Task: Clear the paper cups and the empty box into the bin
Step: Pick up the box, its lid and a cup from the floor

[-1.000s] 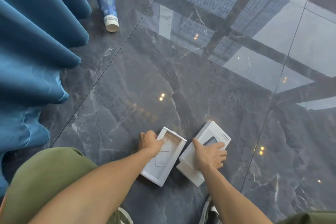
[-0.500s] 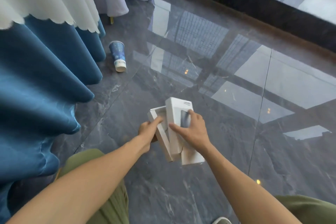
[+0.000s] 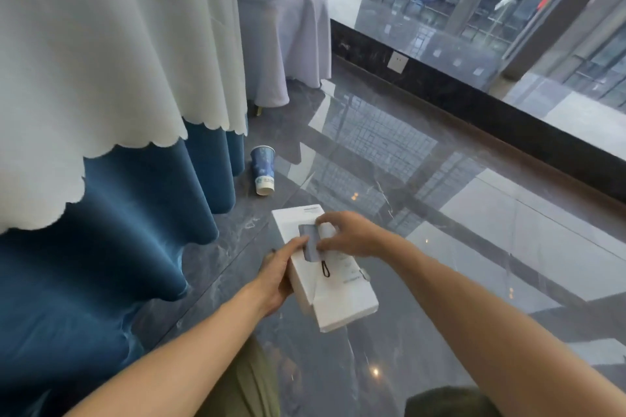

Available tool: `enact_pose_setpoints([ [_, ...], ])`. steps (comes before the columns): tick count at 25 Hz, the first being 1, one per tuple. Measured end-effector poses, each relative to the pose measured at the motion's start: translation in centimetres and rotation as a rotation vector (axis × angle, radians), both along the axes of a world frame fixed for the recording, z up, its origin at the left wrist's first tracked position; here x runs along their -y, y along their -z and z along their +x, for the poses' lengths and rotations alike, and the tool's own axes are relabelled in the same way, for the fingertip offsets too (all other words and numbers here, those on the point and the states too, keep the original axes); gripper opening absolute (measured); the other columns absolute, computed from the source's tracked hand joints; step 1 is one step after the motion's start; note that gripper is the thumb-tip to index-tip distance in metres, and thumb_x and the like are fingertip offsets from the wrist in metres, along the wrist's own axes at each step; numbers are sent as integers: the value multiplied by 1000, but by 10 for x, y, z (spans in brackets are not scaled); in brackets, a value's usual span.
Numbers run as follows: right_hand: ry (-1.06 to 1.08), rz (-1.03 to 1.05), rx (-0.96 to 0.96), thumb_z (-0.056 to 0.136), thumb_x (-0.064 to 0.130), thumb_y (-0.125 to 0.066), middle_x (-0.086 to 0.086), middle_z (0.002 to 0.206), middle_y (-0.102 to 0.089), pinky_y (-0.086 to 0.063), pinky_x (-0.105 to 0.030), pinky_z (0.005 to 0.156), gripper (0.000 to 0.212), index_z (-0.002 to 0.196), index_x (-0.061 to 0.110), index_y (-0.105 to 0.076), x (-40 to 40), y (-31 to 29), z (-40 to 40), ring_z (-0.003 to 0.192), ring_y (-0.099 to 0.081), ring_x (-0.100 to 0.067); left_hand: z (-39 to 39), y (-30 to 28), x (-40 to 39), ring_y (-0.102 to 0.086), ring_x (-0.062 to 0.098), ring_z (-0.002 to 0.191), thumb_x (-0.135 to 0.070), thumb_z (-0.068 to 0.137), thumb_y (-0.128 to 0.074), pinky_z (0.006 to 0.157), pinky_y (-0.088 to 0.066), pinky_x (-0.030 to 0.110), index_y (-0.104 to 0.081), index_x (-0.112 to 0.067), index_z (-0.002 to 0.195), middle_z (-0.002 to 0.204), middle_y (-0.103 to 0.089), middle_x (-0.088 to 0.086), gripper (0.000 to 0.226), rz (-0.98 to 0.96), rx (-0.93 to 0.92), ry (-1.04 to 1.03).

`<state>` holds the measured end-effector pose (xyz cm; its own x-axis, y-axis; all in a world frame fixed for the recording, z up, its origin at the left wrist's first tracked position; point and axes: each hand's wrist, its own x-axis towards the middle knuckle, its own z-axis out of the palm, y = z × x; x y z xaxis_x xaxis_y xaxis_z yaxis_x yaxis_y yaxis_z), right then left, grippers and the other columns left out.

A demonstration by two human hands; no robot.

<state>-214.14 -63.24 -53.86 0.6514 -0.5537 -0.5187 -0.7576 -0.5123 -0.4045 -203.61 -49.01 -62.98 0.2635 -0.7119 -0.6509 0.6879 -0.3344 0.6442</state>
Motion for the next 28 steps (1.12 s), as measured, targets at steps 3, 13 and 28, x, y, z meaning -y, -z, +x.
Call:
enact_pose_setpoints([
  [3,-167,-53,-80,95,40,-68,-8,146,-55,-43,-37,105,59,148,22,-50,34,-3,32,131,-54,-28,17,16,4,-67,46,122,-39,71,-82,109,-51,56,-63,-5,139,126,-74,25,78,56,48,-74],
  [13,164,61,276,85,48,-76,-13,158,-38,-41,-34,101,91,157,15,-30,148,131,143,140,-45,-29,74,81,-10,-77,32,104,-45,52,-96,91,-62,50,-60,-19,129,111,-80,11,88,266,187,-425],
  [28,362,100,202,84,40,-75,-21,136,-57,-50,-47,101,72,134,0,-44,161,295,274,125,-57,-41,96,101,6,-77,28,104,-28,73,-94,81,-58,40,-65,-19,127,108,-82,6,61,333,192,-742],
])
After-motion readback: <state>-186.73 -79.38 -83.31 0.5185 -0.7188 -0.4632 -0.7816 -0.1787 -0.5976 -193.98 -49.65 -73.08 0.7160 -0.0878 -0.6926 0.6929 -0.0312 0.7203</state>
